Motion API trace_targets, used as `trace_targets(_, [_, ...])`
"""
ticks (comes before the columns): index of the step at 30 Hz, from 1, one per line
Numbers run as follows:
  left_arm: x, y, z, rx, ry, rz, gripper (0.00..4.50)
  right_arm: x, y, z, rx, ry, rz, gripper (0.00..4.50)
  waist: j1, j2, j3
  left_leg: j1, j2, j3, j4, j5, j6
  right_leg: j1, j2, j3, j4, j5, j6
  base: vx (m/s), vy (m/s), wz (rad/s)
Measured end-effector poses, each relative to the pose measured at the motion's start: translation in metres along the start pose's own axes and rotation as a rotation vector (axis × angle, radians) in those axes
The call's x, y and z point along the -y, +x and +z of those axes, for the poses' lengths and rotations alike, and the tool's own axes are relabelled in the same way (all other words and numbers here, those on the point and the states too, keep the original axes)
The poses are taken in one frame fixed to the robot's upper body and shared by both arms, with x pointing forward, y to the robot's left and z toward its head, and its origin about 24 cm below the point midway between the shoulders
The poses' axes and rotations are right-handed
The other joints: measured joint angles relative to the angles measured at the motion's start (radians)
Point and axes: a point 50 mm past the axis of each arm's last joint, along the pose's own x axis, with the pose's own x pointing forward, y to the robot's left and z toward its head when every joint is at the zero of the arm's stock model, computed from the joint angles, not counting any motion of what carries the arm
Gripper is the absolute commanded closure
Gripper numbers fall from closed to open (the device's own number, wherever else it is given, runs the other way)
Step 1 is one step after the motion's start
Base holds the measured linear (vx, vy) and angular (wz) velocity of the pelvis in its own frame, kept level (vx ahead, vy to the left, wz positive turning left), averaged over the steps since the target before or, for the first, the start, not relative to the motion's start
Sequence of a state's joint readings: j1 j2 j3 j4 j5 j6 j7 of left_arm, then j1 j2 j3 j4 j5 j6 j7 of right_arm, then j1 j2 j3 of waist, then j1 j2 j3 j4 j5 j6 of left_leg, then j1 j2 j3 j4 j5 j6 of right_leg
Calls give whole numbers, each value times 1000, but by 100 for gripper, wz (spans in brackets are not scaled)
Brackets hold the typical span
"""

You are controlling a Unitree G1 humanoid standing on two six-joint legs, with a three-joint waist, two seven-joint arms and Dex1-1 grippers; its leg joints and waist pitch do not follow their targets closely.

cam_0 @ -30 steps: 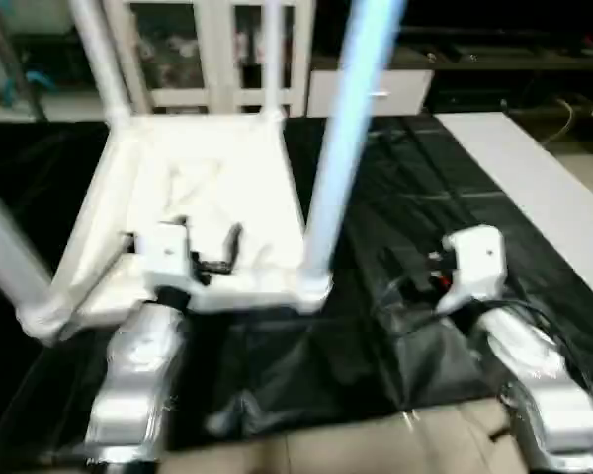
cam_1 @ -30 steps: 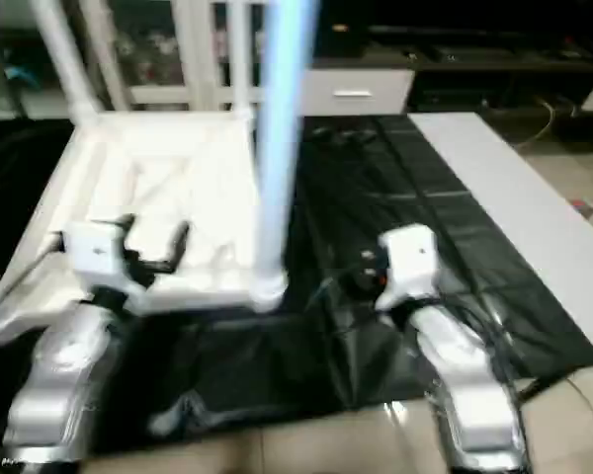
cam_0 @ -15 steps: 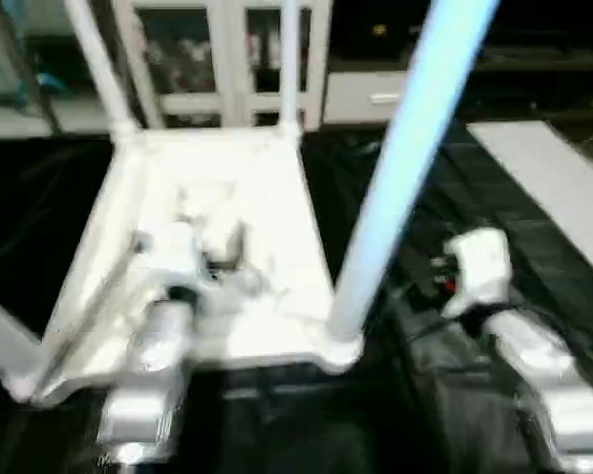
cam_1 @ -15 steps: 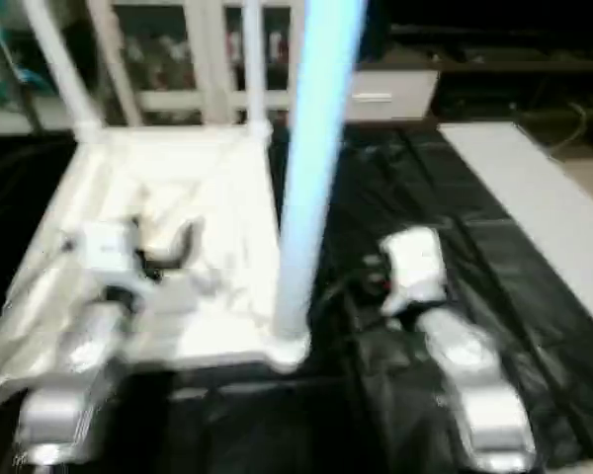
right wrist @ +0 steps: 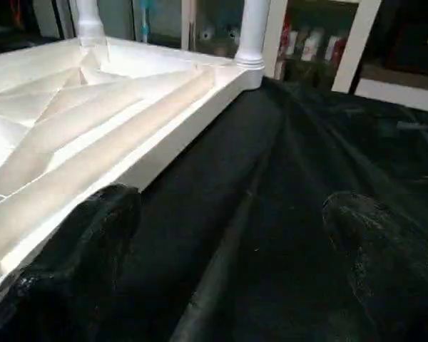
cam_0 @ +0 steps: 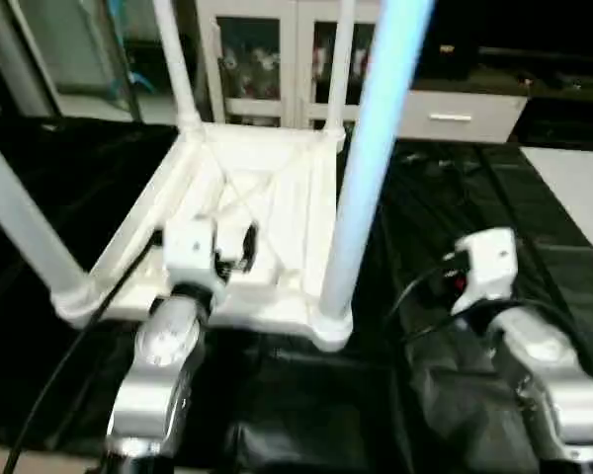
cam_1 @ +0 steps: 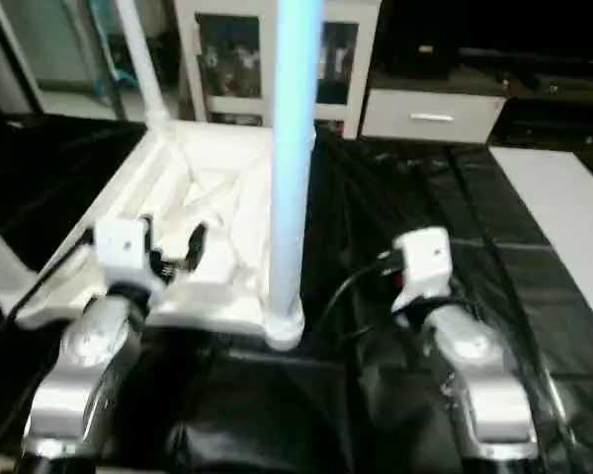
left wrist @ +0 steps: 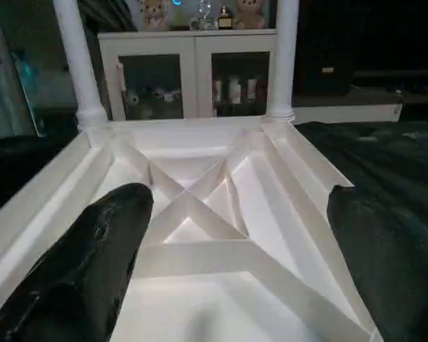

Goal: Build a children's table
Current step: Rotate table base

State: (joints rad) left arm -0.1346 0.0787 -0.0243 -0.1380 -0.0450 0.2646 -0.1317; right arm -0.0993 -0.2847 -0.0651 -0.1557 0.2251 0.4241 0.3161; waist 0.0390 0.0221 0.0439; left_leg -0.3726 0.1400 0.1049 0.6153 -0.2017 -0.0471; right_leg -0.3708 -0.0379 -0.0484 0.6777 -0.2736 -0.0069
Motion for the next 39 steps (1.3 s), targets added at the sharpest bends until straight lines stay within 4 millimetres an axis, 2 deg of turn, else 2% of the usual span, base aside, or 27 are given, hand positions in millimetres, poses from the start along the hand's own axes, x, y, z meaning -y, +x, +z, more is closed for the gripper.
trace_targets(1, [-3, -1, -2, -12, -5, -49, 6, 1, -1, 0, 3, 8, 5, 0, -4, 3, 1, 3, 2, 7, -2, 0, -1, -1, -2, 1, 0, 1, 0, -62, 12, 7])
trace_targets(4, [-5, -2, -5, -24, -33, -185, 6, 3, -2, 2, 6, 14, 42, 0, -7, -2, 5, 3, 4, 16, -2, 0, -1, 1, -5, 3, -5, 2, 0, -38, 12, 4])
trace_targets(7, [3, 0, -4, -57, -41, -442, 6, 7, -7, 4, -15, 9, 146, 0, -5, 0, 5, -1, 5, 19, -2, 0, -1, 7, -5, 4, -27, 20, 1, -3, 40, -2])
trace_targets(9, [6, 3, -3, -81, -24, -576, 6, 10, -10, 6, -24, 9, 215, 0, -5, 5, 3, -2, 5, 25, -2, 1, 0, 10, -8, 7, -39, 39, 1, 6, 66, -2])
trace_targets(10, [7, 5, -4, -112, -6, -669, 6, 11, -13, 6, -38, -9, 266, 0, -6, 12, 2, -3, 5, 29, -1, 2, 2, 10, -11, 7, -43, 42, -3, 30, 72, -6])
trace_targets(12, [9, 8, -6, -171, 0, -813, 6, 16, -21, 5, -85, -49, 332, 0, -7, 21, 0, -5, 5, 39, -2, 6, 8, 9, -15, 9, -47, 44, 2, 34, 70, -4])
trace_targets(14, [8, 8, -8, -232, 4, -923, 6, 20, -27, 3, -129, -60, 392, 0, -11, 23, -1, -11, 5, 46, -2, 6, 16, 5, -18, 10, -50, 43, 3, 40, 51, -1])
trace_targets(17, [12, 8, -12, -331, 35, -1095, 6, 20, -39, 3, -195, -102, 496, 0, -8, 26, 0, -13, 5, 49, -1, 6, 26, 4, -19, 10, -54, 44, 3, 0, 0, 0])
trace_targets(21, [16, 14, -16, -382, 90, -1186, 6, 17, -47, 6, -247, -151, 590, 0, -8, 27, 1, -12, 6, 52, -1, 6, 25, 5, -20, 9, -54, 44, 3, 0, 0, 0])
trace_targets(28, [17, 31, -25, -440, 169, -1204, 50, 1, -51, 2, -291, -198, 690, 0, -11, 47, -1, -10, 8, 62, -1, 6, 25, 6, -24, 11, -53, 45, 3, 0, 0, 0])
trace_targets(36, [8, 37, -36, -511, 265, -1183, 129, -5, -51, 3, -300, -220, 732, 0, -9, 49, -2, -11, 10, 64, -1, 6, 25, 6, -24, 10, -54, 45, 3, 0, 0, 0])
trace_targets(39, [6, 40, -38, -523, 318, -1186, 137, -6, -48, 7, -289, -234, 732, 0, -8, 49, -2, -12, 10, 64, -1, 6, 25, 6, -24, 9, -54, 45, 3, 0, 0, 0])
